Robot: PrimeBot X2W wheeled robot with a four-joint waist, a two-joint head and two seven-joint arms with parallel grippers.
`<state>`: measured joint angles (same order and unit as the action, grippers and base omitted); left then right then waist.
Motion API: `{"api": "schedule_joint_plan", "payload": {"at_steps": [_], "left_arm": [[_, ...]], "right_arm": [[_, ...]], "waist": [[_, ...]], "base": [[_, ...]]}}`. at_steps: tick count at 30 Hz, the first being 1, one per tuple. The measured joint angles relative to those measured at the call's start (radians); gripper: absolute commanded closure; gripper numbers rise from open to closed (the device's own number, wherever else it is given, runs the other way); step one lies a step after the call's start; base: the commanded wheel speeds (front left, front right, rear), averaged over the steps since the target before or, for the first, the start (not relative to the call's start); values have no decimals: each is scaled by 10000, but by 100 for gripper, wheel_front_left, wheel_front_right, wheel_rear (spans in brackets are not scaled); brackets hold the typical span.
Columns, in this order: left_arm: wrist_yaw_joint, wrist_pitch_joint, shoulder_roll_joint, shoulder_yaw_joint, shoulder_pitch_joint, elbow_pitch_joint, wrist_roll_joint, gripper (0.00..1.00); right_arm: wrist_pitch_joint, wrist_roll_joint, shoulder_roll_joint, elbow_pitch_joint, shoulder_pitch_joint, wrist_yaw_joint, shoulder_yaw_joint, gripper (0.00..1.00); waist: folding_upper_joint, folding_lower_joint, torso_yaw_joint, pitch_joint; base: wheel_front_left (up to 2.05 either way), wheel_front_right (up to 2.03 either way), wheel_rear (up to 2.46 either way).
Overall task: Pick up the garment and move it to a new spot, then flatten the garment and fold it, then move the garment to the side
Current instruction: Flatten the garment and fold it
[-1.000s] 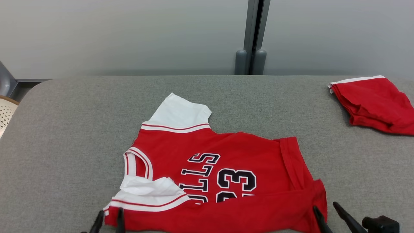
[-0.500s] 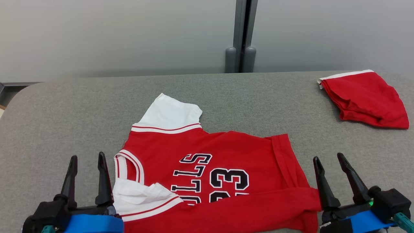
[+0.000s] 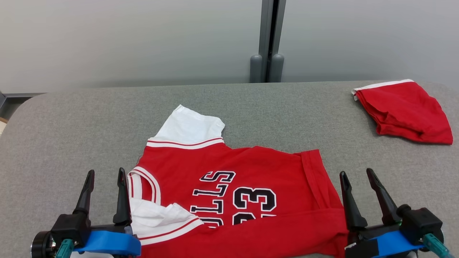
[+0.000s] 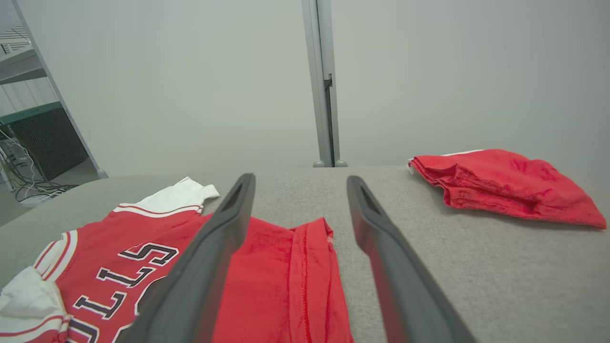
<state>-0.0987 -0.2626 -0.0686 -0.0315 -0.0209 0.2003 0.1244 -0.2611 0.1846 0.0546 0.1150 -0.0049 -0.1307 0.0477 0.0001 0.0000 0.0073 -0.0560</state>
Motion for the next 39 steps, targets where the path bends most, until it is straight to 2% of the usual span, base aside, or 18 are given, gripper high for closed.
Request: {"api": "schedule_joint_plan", "payload": {"at_steps": [26,33,35,39], "left_arm": [[-224,-2,69,-376,-340,775,-372,0],[-257,-2,-520,-42,-1927,1147,-244,0],[-309,-4,-1081,650,-3108,1672,44,0],[-311,46,-1776,1695,-4867,2589,834,0]], "right_arm": [[-12,-242,-31,1012,-126,2,-205,0],[453,-842,-29,1174,-1437,0,-117,0],[1091,-974,98,1269,-2332,0,115,0],[1952,-1051,328,1436,-3558,0,568,0]], "waist": [[0,0,27,-168],[0,0,-34,-521],[0,0,-99,-811],[0,1,-232,-1319]], "base": [[0,0,0],[0,0,0],[0,0,0],[0,0,0]]}}
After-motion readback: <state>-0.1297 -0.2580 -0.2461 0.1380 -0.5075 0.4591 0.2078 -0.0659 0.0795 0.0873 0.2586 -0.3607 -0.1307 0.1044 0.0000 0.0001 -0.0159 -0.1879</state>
